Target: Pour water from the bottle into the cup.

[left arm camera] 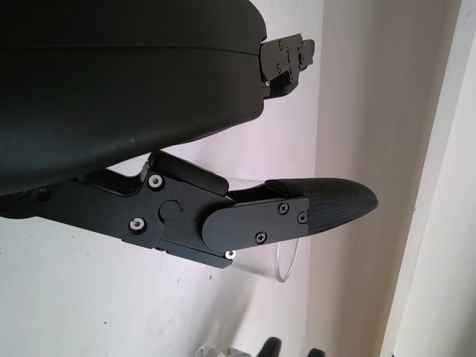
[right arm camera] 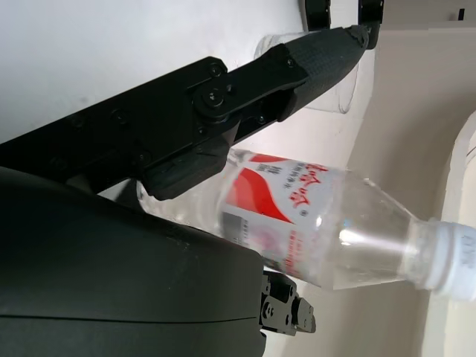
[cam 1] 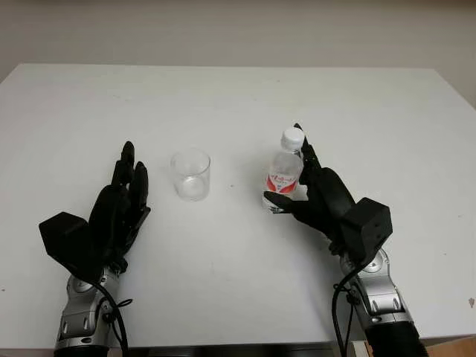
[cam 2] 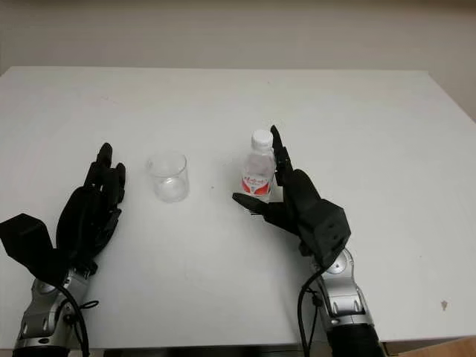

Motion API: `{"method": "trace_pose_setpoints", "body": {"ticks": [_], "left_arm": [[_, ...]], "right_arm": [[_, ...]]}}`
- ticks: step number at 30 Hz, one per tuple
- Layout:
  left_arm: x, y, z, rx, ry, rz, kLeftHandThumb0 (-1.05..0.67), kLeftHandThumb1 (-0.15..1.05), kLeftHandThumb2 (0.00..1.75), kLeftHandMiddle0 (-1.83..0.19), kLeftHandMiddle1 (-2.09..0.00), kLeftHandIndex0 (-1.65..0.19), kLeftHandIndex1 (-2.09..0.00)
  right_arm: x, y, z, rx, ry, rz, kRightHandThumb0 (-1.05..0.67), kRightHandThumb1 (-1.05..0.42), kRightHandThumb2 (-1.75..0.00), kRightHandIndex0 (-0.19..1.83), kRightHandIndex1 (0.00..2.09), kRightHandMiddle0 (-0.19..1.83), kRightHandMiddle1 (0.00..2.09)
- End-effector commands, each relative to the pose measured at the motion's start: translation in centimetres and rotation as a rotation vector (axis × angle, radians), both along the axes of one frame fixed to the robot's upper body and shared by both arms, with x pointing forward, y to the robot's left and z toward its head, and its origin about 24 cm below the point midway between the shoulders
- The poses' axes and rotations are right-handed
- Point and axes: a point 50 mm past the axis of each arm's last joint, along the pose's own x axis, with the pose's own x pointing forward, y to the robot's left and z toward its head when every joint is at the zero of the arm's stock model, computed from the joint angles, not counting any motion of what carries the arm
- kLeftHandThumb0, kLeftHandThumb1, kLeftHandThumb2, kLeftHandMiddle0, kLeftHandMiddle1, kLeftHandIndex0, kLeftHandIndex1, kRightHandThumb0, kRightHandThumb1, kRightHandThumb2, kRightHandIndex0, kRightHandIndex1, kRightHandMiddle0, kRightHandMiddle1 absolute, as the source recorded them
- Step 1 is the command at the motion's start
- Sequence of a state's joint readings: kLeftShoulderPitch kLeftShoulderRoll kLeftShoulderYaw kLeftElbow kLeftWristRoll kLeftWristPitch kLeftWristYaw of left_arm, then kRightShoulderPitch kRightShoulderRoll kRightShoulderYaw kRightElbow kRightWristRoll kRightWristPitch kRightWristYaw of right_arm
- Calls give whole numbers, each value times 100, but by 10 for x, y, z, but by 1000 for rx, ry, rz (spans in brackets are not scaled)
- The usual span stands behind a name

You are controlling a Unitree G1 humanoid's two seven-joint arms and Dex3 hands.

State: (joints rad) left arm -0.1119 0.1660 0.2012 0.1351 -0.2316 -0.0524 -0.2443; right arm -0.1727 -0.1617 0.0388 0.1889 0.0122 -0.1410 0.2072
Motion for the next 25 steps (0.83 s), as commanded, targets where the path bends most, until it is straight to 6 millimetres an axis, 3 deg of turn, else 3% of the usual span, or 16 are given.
{"method": "trace_pose_setpoints", "body": {"ticks": [1, 25], "left_arm": [[2, 0, 2, -1, -5, -6, -75, 105, 53, 17, -5, 17, -6], [2, -1, 0, 4, -7, -9, -76, 105, 54, 18, -5, 18, -5]], "right_arm": [[-4, 1, 0, 61, 6, -11, -95, -95, -6, -19, 0, -19, 0], [-7, 17, -8, 132, 9, -183, -91, -99, -5, -19, 0, -19, 0]]}}
